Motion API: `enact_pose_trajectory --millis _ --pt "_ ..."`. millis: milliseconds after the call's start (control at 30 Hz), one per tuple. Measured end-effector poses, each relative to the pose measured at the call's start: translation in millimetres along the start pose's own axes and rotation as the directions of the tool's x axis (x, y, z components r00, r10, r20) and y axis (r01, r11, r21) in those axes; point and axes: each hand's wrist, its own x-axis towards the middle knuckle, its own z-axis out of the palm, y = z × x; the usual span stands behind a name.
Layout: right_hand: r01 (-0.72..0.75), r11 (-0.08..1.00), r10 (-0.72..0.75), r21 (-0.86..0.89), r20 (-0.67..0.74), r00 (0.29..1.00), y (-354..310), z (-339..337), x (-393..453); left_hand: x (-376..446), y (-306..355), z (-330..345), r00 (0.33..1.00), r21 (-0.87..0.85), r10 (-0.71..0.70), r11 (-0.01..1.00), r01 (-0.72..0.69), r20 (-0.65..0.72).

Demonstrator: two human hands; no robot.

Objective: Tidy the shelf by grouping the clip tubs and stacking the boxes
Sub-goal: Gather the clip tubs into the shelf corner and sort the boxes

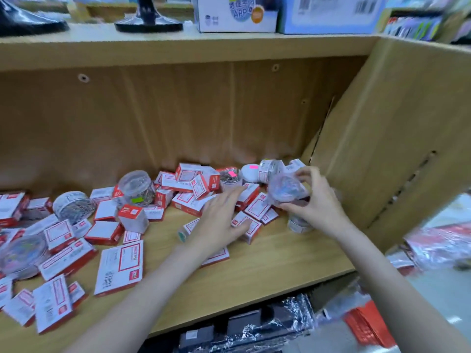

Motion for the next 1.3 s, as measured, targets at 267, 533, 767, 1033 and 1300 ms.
enact_pose_trajectory --millis 267,533,767,1033,1300 --pt "-0.086 0.97 0.022 0.229 0.27 0.963 -1 4 -23 5 4 25 0.994 -0.178 0.109 0.978 -0.112 -0.025" --pt "0.093 0.782 0.078 -0.616 0.245 0.966 20 -1 -34 4 4 26 1.0 -0.157 0.003 0.988 -0.007 -0.025" --pt "0.051 0.911 -0.01 -0.41 0.101 0.995 31 -6 -41 5 2 22 1.0 -0.175 -0.007 0.984 0.012 0.028" --pt "0.022 0.847 0.053 -0.532 0.125 0.991 40 0 -19 3 7 22 0.999 -0.153 -0.037 0.987 0.041 0.024" --pt "0.151 0.769 -0.07 -0.62 0.153 0.986 33 6 -24 -2 11 17 0.985 -0.399 -0.151 0.911 0.107 -0.082"
